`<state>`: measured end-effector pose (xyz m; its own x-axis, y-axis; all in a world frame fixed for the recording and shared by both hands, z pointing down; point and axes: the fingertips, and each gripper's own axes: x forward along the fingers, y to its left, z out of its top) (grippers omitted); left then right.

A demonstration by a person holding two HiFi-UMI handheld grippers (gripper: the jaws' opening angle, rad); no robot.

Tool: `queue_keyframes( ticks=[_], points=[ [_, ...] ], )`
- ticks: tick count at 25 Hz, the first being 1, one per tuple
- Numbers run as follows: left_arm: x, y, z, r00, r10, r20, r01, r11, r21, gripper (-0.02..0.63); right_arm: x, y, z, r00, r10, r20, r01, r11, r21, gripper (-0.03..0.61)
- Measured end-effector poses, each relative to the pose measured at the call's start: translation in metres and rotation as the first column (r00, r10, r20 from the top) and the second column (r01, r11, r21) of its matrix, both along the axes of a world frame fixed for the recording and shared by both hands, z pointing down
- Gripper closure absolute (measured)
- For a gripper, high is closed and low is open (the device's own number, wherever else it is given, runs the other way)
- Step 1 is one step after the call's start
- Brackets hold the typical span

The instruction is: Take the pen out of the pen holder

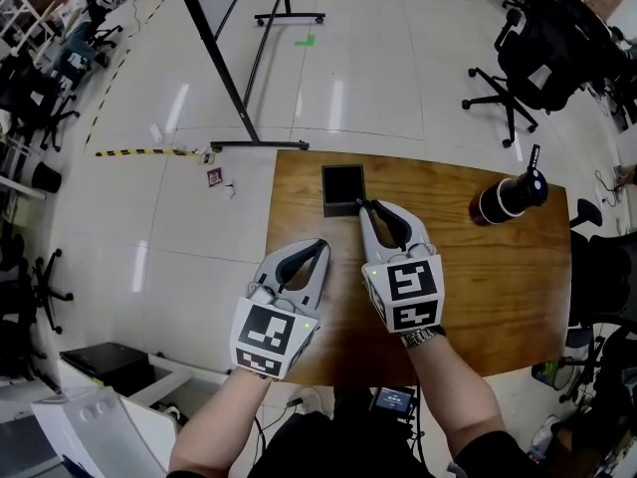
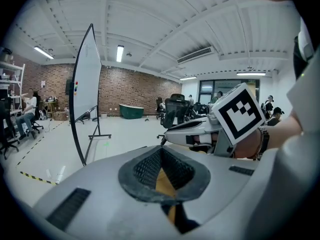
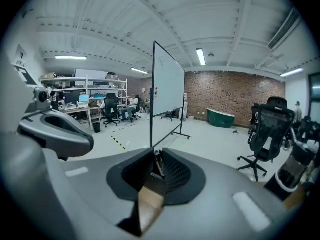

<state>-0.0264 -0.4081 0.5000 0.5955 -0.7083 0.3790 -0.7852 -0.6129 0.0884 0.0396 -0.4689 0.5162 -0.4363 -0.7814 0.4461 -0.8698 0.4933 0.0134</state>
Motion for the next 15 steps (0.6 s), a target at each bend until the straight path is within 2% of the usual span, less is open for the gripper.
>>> queue_keyframes(
  ticks=[15],
  points=[
    [-0.012,0.106,-0.064,0.999,0.032,-0.001,-0.032,0.993,0.117,0.609,-0.008,0.118,-0.082,1.000,0.015,0.019,-0.017,0.991,0.130,0.529]
  ],
)
